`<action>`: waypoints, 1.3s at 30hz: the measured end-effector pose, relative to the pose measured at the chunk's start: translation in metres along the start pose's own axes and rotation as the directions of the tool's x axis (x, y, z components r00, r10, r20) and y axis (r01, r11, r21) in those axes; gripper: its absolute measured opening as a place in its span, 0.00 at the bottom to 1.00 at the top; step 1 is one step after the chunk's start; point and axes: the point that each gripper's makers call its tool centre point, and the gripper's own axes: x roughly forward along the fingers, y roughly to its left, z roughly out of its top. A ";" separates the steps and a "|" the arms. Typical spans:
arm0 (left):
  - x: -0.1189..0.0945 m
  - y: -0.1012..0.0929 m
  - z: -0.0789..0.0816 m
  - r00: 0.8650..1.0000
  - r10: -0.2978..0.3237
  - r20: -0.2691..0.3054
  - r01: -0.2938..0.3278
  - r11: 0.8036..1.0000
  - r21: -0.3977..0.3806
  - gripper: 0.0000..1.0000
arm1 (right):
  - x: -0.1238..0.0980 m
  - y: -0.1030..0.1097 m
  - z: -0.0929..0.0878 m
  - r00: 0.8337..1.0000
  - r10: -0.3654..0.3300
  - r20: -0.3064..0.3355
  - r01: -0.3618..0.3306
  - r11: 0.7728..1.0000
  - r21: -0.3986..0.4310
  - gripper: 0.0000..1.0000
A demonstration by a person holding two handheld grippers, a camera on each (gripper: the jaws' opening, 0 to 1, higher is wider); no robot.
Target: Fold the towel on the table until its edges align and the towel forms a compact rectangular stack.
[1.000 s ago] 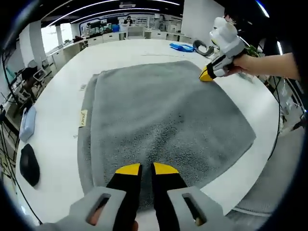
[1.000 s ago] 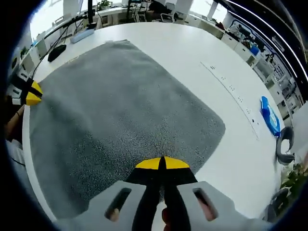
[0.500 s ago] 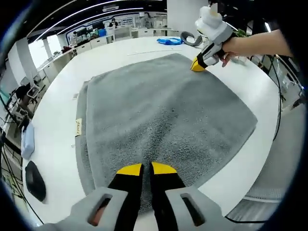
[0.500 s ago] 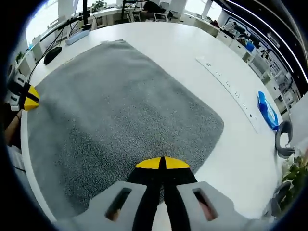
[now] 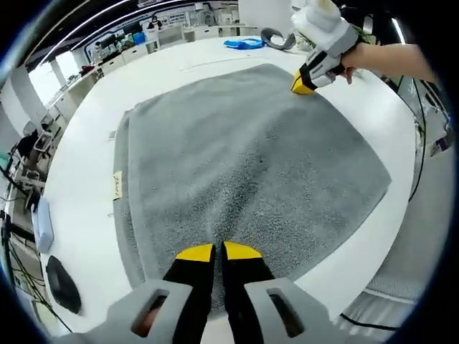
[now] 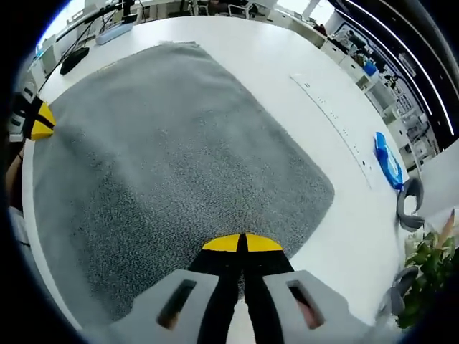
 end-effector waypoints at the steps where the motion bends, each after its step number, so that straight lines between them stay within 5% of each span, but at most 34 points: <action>1: 0.001 0.000 0.001 1.000 -0.001 -0.007 0.001 1.000 0.008 0.04 | -0.001 0.000 -0.002 1.000 -0.003 0.001 0.003 1.000 0.002 0.00; 18: 0.009 0.002 0.015 0.994 0.053 -0.098 -0.035 0.983 0.180 0.03 | -0.016 0.003 -0.033 1.000 -0.014 0.005 0.014 0.996 0.085 0.00; 39: 0.018 0.007 0.027 0.994 -0.028 -0.106 0.040 0.993 0.109 0.03 | -0.028 0.015 -0.055 0.999 -0.043 0.008 0.041 0.990 0.135 0.00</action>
